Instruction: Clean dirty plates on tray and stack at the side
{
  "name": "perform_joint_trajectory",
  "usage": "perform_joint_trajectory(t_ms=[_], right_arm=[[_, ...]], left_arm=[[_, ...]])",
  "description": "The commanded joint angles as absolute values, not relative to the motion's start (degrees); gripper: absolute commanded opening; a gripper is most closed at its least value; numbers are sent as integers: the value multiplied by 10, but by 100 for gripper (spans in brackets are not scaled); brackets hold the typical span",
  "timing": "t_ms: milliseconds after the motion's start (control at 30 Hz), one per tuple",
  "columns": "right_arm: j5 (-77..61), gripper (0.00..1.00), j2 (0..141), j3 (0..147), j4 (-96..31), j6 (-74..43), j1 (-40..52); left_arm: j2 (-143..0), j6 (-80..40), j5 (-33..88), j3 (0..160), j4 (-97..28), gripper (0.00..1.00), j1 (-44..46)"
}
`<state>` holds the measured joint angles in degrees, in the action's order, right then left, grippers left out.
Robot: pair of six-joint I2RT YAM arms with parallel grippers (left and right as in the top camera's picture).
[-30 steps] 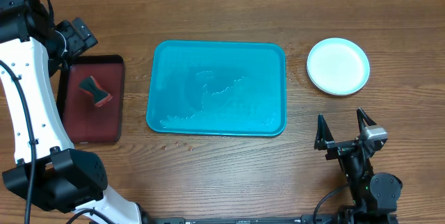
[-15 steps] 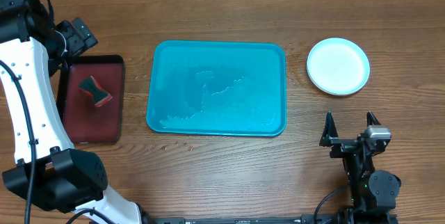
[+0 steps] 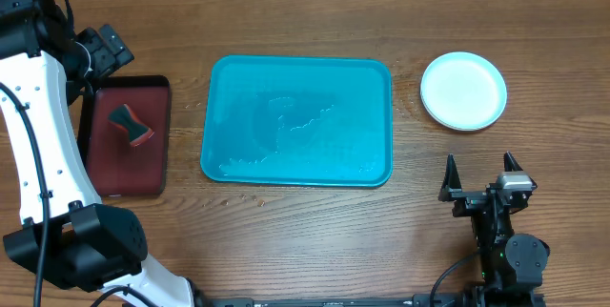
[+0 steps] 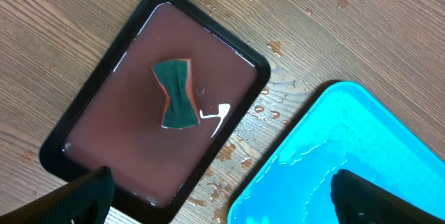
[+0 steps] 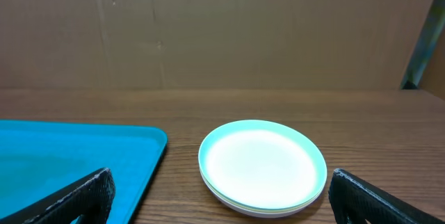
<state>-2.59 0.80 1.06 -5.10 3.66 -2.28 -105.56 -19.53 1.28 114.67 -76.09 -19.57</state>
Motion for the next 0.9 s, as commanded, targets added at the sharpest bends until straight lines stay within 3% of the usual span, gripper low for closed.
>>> perform_joint_trajectory(t_ms=[0, 867], right_arm=[[-26, 100, 2, 5, -47, 41, -27], [-26, 100, 2, 5, -46, 41, -27]], left_arm=[[-1061, -197, 11, 1145, -761, 100, -195], [-1063, -193, 9, 1145, -769, 100, -195]])
